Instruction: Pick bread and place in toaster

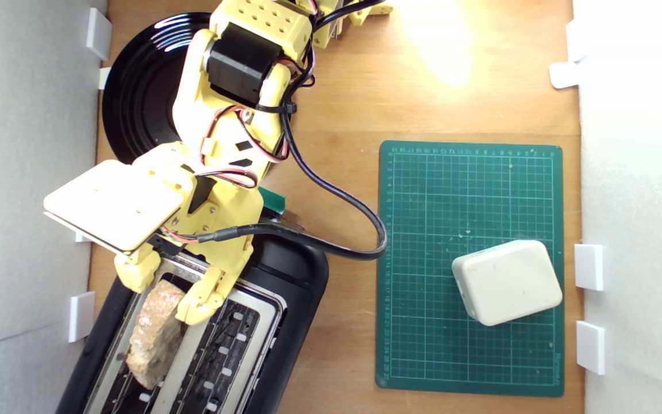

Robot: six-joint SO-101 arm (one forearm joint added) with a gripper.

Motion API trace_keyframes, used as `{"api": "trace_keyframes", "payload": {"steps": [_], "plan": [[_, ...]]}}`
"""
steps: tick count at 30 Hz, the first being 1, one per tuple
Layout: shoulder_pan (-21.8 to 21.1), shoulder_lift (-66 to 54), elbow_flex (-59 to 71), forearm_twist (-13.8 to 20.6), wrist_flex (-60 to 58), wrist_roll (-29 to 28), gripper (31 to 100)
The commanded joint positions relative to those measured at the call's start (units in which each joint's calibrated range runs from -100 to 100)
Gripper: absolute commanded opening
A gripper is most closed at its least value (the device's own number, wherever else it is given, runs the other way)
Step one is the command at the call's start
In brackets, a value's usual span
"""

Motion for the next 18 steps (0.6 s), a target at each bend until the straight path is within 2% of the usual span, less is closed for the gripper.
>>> {"api": "trace_keyframes", "payload": {"steps": [1, 10, 15, 18], "plan": [[-1.5, -2.2, -0.5, -0.6, 0.3, 0.1, 78.2], [-1.7, -15.7, -0.5, -0.8, 0.2, 0.2, 77.5], [0.3, -28.4, 0.0, -6.8, -1.9, -0.8, 77.5], [-1.1, -34.2, 0.4, -7.8, -2.4, -5.1, 77.4]]}}
